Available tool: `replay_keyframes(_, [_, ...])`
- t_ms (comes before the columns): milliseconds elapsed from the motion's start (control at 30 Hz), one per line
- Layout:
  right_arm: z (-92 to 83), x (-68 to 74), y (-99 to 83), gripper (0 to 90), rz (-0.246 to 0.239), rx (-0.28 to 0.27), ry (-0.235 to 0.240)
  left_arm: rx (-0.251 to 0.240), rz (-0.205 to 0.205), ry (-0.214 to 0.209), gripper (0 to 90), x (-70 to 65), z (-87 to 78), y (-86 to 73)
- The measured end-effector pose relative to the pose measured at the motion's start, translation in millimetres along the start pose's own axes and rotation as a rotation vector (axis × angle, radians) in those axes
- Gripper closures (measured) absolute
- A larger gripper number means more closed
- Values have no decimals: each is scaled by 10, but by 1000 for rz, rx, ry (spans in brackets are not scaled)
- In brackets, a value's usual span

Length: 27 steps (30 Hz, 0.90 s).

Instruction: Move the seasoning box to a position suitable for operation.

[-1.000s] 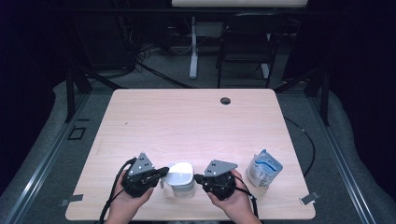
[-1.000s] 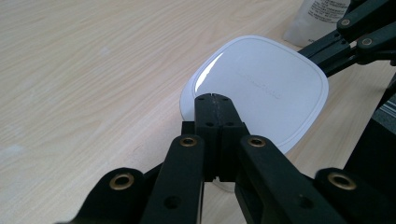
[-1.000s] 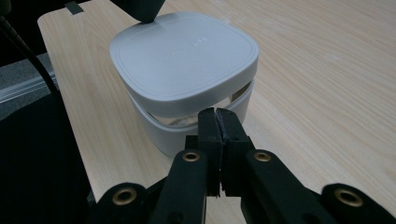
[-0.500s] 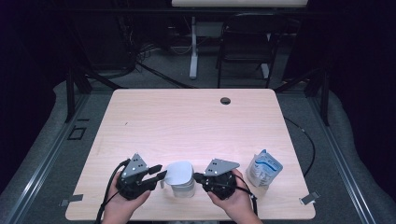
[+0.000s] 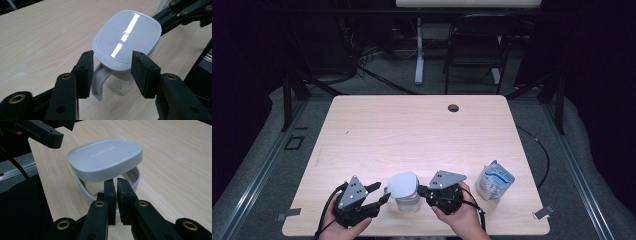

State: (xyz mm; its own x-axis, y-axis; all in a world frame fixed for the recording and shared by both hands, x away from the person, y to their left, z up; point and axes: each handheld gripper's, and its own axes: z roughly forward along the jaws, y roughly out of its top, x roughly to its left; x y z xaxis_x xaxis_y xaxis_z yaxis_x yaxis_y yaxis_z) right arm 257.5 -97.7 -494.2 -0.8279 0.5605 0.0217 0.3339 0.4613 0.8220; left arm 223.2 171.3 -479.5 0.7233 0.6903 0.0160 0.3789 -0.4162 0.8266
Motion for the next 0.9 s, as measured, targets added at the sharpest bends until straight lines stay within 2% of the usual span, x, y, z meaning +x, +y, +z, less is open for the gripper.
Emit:
replay_keyframes(167, [-8,6,13,856,2,-4,1,17,9,1,453,-72,35,-25])
replay_keyframes(300, [-10,7,19,852,6,-8,0,39,38,2,432,-146,89,-39])
replay_keyframes(400, [-18,8,25,849,7,-15,2,40,41,4,422,-179,135,-48])
replay_keyframes(533, [-17,18,28,841,9,-22,1,43,60,37,422,-237,222,-59])
replay_keyframes(633, [-10,31,31,841,8,-24,0,40,87,93,421,-290,269,-63])
replay_keyframes(900, [-21,45,48,836,2,-27,7,35,88,132,418,-321,304,-51])
